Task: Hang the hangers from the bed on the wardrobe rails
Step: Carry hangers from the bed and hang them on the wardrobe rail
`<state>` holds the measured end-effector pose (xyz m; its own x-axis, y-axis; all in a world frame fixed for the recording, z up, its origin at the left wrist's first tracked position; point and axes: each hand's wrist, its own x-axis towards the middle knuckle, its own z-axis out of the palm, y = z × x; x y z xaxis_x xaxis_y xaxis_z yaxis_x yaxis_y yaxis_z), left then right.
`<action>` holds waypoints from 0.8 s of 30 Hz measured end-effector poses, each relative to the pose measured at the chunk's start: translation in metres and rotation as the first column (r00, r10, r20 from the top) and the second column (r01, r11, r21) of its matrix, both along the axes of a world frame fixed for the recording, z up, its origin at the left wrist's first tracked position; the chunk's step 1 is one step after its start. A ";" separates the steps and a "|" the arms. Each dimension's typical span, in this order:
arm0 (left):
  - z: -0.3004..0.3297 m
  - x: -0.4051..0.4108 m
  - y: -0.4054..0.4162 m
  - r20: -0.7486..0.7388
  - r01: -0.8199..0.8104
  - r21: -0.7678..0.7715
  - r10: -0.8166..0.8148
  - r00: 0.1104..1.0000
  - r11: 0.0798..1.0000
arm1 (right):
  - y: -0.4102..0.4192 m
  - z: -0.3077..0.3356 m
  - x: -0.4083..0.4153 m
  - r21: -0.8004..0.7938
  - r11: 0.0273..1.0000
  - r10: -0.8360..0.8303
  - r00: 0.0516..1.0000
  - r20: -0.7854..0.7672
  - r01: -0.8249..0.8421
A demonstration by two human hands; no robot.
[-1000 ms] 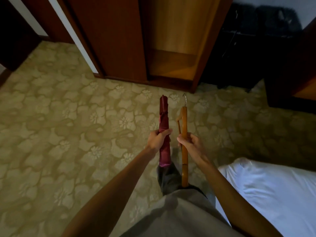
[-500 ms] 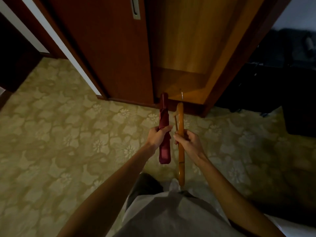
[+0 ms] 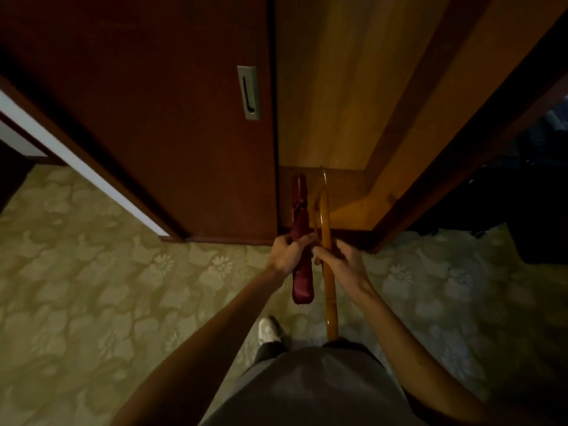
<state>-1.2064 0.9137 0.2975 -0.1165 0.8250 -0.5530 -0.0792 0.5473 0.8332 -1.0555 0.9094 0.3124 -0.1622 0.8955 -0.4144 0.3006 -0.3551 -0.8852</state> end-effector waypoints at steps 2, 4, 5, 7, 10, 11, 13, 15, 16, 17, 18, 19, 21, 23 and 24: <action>0.005 -0.018 0.031 0.007 0.030 0.010 -0.030 1.000 0.999 | 0.027 0.008 -0.018 0.018 0.999 -0.033 0.999 -0.015 0.033; 0.014 -0.026 0.053 0.023 0.032 0.017 -0.033 0.999 0.999 | 0.046 0.017 -0.029 0.036 0.997 -0.061 0.997 -0.049 0.062; 0.020 -0.032 0.068 0.030 0.027 0.023 -0.027 0.999 0.999 | 0.060 0.021 -0.036 0.044 0.996 -0.072 0.996 -0.054 0.075; 0.031 -0.039 0.097 0.050 0.029 0.025 -0.030 0.998 0.999 | 0.090 0.030 -0.045 0.056 0.995 -0.081 0.996 -0.046 0.083; 0.050 -0.046 0.142 0.101 0.011 0.043 -0.015 0.995 0.999 | 0.134 0.050 -0.050 0.089 0.993 -0.079 0.995 -0.056 0.084; 0.057 -0.047 0.158 0.087 0.002 0.050 -0.007 0.996 0.999 | 0.149 0.059 -0.051 0.098 0.992 -0.077 0.996 -0.051 0.081; 0.075 -0.047 0.192 0.029 -0.007 0.084 0.004 1.000 0.996 | 0.183 0.079 -0.049 0.123 0.990 -0.066 0.997 -0.045 0.071; 0.100 -0.045 0.220 -0.001 -0.005 0.122 0.005 1.000 0.993 | 0.215 0.099 -0.047 0.156 0.985 -0.063 0.996 -0.064 0.072; 0.114 -0.042 0.233 -0.009 -0.004 0.133 0.005 1.000 0.991 | 0.230 0.111 -0.045 0.171 0.983 -0.058 0.996 -0.073 0.069; 0.128 -0.039 0.247 -0.014 0.003 0.150 -0.001 1.000 0.989 | 0.246 0.124 -0.042 0.192 0.980 -0.045 0.996 -0.082 0.060; 0.141 -0.036 0.260 -0.019 0.009 0.174 -0.006 1.000 0.985 | 0.261 0.136 -0.039 0.217 0.975 -0.029 0.996 -0.089 0.047; 0.153 -0.033 0.271 -0.024 0.015 0.196 -0.010 1.000 0.980 | 0.273 0.147 -0.037 0.241 0.970 -0.016 0.995 -0.094 0.038; 0.179 -0.026 0.298 -0.036 0.020 0.247 -0.011 0.999 0.969 | 0.302 0.172 -0.031 0.293 0.956 0.004 0.994 -0.107 0.028; 0.208 -0.018 0.324 -0.059 0.015 0.299 0.002 0.998 0.954 | 0.331 0.197 -0.027 0.329 0.944 0.024 0.991 -0.131 0.021; 0.220 -0.015 0.335 -0.069 0.003 0.317 0.020 0.997 0.948 | 0.342 0.207 -0.026 0.340 0.940 0.031 0.990 -0.139 0.018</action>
